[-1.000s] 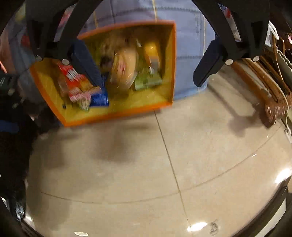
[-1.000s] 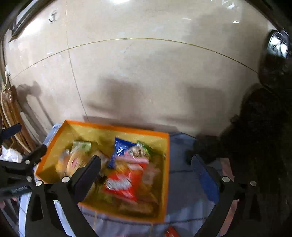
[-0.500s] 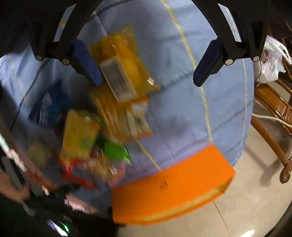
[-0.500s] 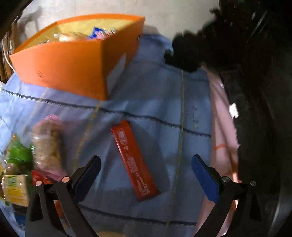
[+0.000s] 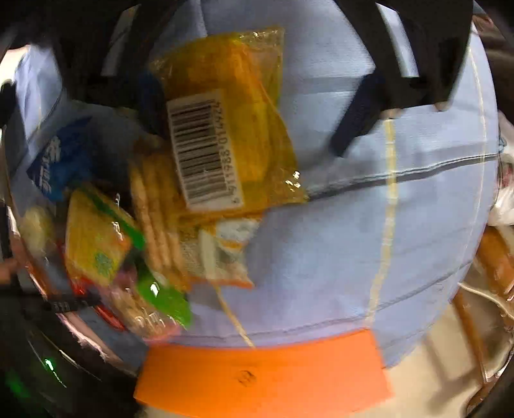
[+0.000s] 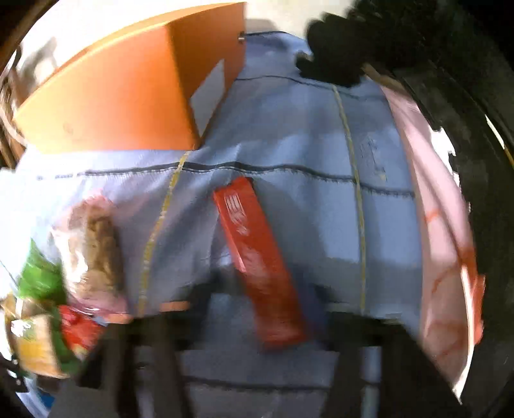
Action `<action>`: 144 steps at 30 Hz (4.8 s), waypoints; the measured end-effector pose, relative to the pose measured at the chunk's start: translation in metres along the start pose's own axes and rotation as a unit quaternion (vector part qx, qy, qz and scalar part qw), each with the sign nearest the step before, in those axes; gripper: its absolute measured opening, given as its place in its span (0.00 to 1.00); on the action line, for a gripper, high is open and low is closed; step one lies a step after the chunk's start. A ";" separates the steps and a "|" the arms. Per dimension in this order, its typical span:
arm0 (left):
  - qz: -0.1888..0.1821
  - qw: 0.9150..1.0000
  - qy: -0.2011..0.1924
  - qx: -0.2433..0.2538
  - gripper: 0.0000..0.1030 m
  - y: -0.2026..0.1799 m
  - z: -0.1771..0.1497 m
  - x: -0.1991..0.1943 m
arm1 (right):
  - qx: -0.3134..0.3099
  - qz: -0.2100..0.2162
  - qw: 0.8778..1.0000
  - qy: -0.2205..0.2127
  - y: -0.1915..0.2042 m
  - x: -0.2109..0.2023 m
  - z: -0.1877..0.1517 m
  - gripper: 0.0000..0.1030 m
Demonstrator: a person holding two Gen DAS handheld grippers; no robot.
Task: Organize snacks
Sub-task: 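Grasp a yellow barcode packet with the left tool while the right tool grasps a red bar, then drop the yellow packet and red bar into the orange box, then grasp a bread stick bag with the left tool while the right tool grasps a pink cookie bag, then drop the bread stick bag and pink cookie bag into the orange box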
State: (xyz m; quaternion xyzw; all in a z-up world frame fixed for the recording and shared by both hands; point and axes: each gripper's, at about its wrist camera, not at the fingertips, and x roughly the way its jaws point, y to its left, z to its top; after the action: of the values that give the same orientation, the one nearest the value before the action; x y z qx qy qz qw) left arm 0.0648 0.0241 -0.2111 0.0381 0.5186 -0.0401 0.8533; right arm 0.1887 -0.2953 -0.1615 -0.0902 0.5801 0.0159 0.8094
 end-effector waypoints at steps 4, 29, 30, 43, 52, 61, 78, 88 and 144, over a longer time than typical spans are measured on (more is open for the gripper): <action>-0.009 0.999 0.024 -0.023 0.36 0.007 0.005 -0.013 | -0.008 -0.048 0.999 -0.012 0.014 -0.011 -0.013 0.23; 0.026 0.995 -0.097 -0.021 0.36 0.032 0.251 -0.059 | 0.047 0.014 0.986 -0.159 0.064 -0.139 0.108 0.12; 0.046 0.993 -0.106 -0.004 0.36 0.030 0.263 -0.059 | 0.040 0.016 0.985 -0.168 0.069 -0.139 0.118 0.11; 0.024 0.994 -0.105 0.025 0.36 0.021 0.264 -0.051 | 0.162 -0.007 0.987 -0.013 0.028 -0.014 0.034 0.81; 0.045 0.990 -0.126 0.042 0.36 0.022 0.266 -0.068 | 0.112 -0.029 0.993 0.030 0.040 0.009 0.036 0.23; -0.022 0.992 -0.124 -0.012 0.36 0.036 0.279 -0.077 | 0.092 -0.005 0.990 -0.107 0.038 -0.097 0.095 0.23; 0.078 0.984 -0.106 -0.119 0.67 0.070 0.300 -0.069 | 0.053 0.061 0.986 -0.145 0.089 -0.113 0.189 0.38; 0.030 0.989 -0.147 0.011 0.96 0.036 0.198 -0.085 | -0.036 0.030 0.993 -0.107 0.072 -0.105 0.098 0.97; -0.081 0.994 -0.068 0.001 0.22 -0.018 0.042 -0.032 | -0.024 0.019 0.999 -0.033 0.078 -0.023 0.018 0.41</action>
State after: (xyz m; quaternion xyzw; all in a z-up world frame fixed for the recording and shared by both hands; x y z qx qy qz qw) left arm 0.0852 0.0023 -0.1641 -0.0064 0.4610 -0.1124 0.8802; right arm 0.1883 -0.2138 -0.1442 -0.0978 0.5541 0.0486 0.8252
